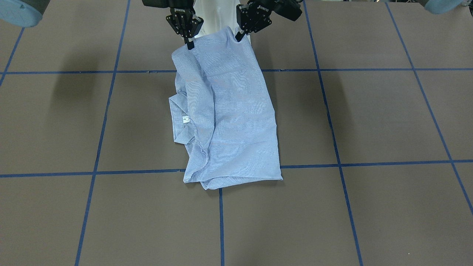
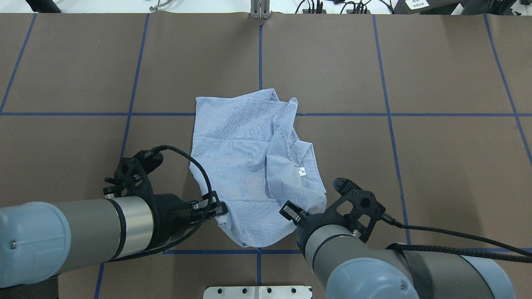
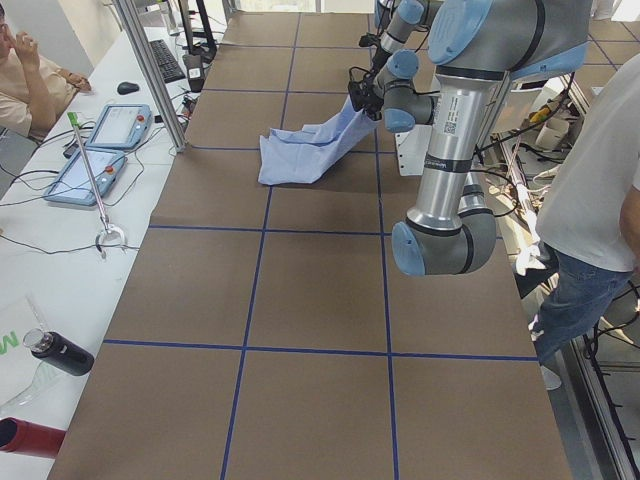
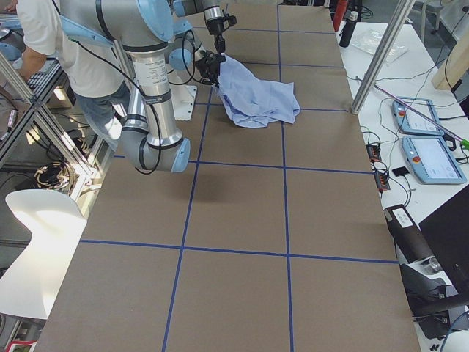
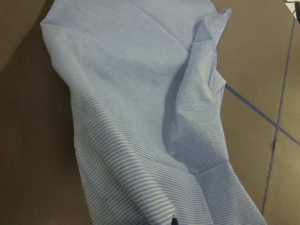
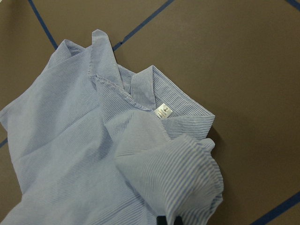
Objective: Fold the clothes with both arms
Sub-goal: 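Grasp the near edge with both grippers and fold it toward the collar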
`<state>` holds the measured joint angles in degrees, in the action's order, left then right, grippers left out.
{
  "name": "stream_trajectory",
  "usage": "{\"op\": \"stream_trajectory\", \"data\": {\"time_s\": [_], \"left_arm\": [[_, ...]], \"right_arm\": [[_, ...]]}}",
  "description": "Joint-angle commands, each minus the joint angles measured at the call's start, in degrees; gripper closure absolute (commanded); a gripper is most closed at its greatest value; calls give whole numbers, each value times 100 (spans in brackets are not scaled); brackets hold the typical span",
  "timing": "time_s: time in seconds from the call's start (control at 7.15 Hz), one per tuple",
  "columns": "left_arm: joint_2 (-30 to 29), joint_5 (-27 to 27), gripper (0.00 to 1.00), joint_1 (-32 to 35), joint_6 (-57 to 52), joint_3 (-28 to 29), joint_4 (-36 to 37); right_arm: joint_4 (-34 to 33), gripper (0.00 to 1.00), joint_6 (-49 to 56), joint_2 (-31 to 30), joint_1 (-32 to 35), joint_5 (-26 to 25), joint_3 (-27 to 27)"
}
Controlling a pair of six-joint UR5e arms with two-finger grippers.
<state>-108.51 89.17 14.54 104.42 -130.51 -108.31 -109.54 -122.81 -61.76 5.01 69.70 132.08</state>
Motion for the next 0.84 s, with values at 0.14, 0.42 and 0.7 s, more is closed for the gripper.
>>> {"op": "stream_trajectory", "data": {"time_s": [0.14, 0.42, 0.7], "left_arm": [[-178, 4, 100, 538, -524, 673, 284], [-546, 13, 100, 1232, -1123, 1226, 293], [-995, 13, 100, 1691, -1520, 1912, 232]], "right_arm": [[-33, 100, 360, 225, 683, 34, -550], [176, 100, 712, 873, 1297, 87, -1486], [1045, 100, 1248, 955, 1852, 209, -2305]]}}
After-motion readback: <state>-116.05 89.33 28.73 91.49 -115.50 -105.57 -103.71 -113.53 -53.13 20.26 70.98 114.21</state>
